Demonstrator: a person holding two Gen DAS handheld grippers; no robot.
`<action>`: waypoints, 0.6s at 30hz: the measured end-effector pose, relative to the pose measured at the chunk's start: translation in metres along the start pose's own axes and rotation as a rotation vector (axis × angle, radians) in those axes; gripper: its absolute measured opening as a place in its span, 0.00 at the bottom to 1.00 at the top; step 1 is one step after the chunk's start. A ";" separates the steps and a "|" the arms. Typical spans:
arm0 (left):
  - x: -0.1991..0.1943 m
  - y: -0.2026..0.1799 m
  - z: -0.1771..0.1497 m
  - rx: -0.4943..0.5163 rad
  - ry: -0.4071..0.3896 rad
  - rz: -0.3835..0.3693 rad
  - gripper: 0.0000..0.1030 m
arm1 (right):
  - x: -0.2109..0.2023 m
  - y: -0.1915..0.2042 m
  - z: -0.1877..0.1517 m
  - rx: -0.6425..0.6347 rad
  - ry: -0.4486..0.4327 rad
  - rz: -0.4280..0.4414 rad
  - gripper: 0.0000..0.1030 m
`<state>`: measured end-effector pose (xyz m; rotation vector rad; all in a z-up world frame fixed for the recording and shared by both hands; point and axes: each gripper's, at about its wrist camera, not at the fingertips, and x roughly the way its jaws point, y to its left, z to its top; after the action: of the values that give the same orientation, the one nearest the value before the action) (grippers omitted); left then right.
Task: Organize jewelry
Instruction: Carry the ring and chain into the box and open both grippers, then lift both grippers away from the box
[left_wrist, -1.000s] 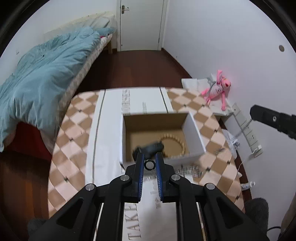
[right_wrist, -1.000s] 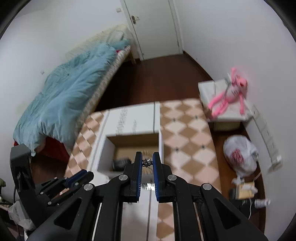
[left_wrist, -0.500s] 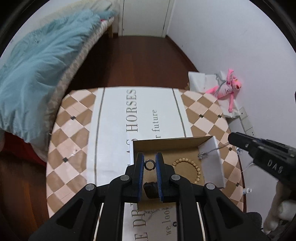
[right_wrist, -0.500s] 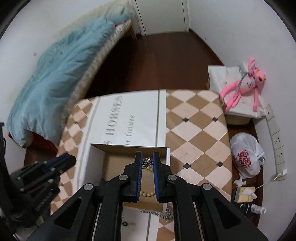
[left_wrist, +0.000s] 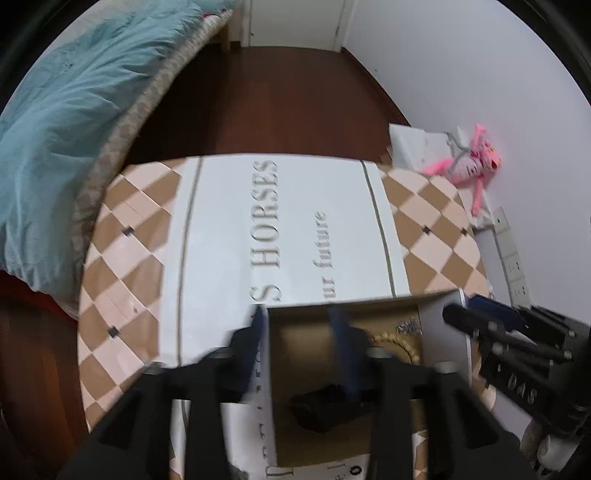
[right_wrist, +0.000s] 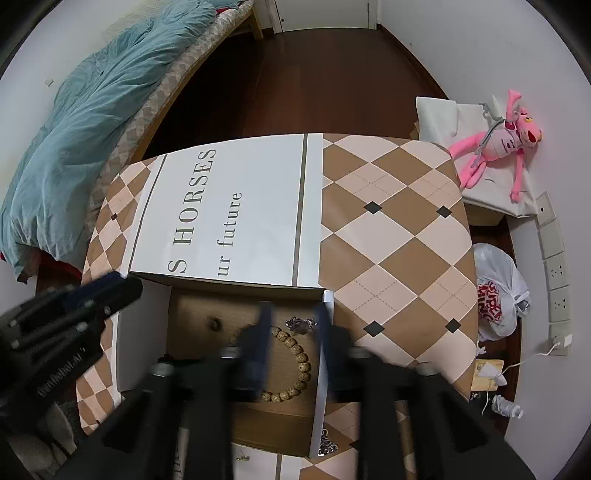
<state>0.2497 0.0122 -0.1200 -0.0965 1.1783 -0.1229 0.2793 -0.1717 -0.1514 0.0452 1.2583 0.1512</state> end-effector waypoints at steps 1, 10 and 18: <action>-0.004 0.002 0.001 -0.007 -0.011 0.008 0.67 | -0.002 0.001 -0.001 -0.003 -0.008 -0.003 0.45; -0.020 0.022 -0.013 -0.031 -0.082 0.130 0.93 | -0.020 0.008 -0.019 -0.038 -0.056 -0.134 0.87; -0.020 0.023 -0.049 -0.040 -0.085 0.168 0.96 | -0.015 0.010 -0.057 -0.041 -0.035 -0.177 0.94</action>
<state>0.1976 0.0370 -0.1233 -0.0372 1.0989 0.0517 0.2199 -0.1664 -0.1535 -0.0979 1.2178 0.0233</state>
